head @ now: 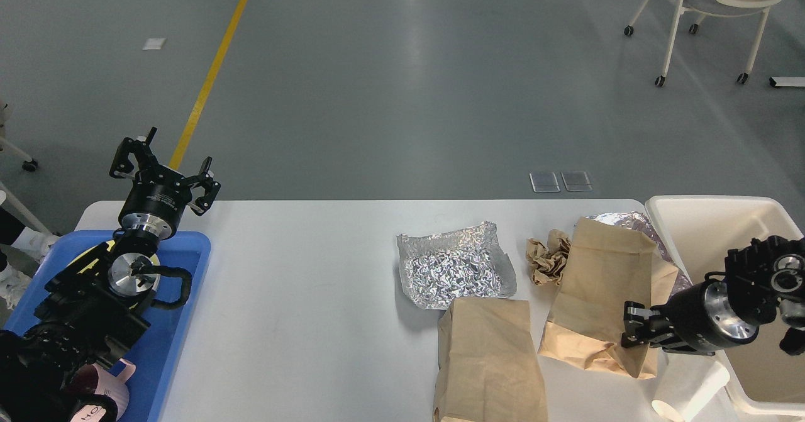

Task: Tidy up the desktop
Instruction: 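Lift the brown paper bag and drop it into the white bin, then withdraw the right gripper up out of the white bin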

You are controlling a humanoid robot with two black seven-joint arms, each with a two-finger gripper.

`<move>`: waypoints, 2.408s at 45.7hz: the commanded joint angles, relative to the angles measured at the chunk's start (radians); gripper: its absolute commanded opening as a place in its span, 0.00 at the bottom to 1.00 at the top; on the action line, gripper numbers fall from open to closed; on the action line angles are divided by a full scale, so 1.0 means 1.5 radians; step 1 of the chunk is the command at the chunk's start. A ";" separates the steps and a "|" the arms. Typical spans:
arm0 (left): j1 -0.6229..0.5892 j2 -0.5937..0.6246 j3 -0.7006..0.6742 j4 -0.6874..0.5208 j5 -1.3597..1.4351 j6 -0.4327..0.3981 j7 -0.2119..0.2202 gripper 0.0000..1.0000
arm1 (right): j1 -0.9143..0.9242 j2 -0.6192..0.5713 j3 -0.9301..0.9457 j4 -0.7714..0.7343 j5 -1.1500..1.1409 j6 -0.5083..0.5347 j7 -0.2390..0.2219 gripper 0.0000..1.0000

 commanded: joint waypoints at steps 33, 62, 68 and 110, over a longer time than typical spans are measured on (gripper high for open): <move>0.000 0.000 0.000 0.000 0.000 0.000 0.000 1.00 | 0.565 0.421 -0.370 -0.102 0.293 0.155 -0.036 0.00; 0.000 0.000 0.000 0.000 0.000 0.000 0.000 1.00 | 0.711 0.495 -0.477 -0.048 0.423 0.191 -0.036 0.00; 0.000 0.000 0.000 0.000 0.000 0.001 0.000 0.99 | 0.627 0.444 -0.536 -0.087 0.390 0.141 -0.035 0.00; 0.000 0.000 0.000 0.000 0.000 0.000 0.000 1.00 | -0.254 0.374 -0.374 -0.866 0.313 -0.313 -0.037 0.00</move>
